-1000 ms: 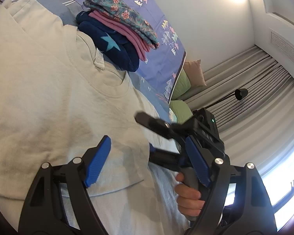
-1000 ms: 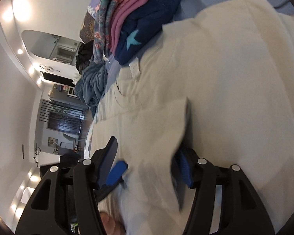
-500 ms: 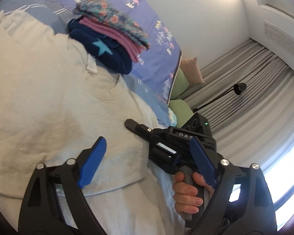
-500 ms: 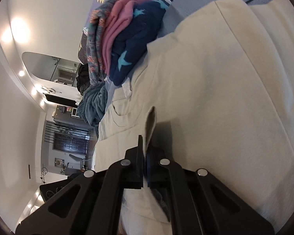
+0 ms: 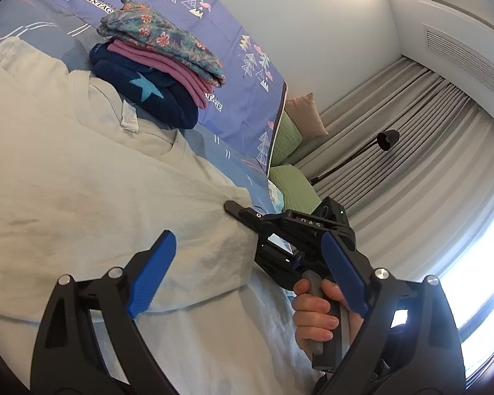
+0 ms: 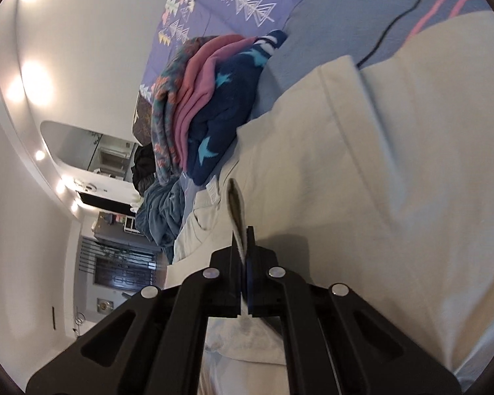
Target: Fold small clothes
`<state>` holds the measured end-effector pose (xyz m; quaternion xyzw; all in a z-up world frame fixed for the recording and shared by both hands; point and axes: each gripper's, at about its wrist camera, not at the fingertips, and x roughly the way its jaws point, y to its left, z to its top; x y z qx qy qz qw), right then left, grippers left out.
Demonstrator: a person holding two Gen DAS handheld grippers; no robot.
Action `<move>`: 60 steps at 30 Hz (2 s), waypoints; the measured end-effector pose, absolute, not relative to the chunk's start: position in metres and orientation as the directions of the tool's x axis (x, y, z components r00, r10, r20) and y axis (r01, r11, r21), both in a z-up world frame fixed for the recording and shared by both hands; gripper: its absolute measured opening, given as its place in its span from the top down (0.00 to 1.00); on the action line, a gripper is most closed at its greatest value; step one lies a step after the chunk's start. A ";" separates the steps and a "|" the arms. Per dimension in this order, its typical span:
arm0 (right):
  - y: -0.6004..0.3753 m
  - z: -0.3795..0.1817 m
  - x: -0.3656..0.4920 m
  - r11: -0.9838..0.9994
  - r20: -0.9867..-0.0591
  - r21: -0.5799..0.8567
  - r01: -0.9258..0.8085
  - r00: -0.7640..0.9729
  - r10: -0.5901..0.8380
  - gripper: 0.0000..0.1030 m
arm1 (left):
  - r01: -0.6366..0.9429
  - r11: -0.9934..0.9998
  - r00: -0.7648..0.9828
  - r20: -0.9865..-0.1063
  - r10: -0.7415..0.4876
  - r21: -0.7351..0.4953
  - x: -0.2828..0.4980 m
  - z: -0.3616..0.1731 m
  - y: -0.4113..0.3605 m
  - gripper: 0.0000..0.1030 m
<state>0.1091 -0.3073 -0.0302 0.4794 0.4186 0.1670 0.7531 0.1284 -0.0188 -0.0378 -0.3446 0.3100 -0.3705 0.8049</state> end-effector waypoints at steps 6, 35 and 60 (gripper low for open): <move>-0.323 -0.031 0.107 0.498 -0.487 0.848 0.180 0.634 0.601 0.98 | 0.371 0.483 0.525 -0.250 -0.814 -0.793 0.129 -0.042 -0.018 0.11; -0.365 -0.034 0.107 0.574 -0.557 0.777 0.261 0.709 0.432 0.89 | 0.324 0.510 0.518 -0.302 -0.801 -0.797 0.132 -0.048 -0.020 0.08; -0.437 -0.019 0.012 0.380 -0.311 0.906 0.184 0.900 0.305 0.35 | 0.324 0.567 0.560 -0.329 -0.760 -0.758 0.130 -0.051 -0.019 0.08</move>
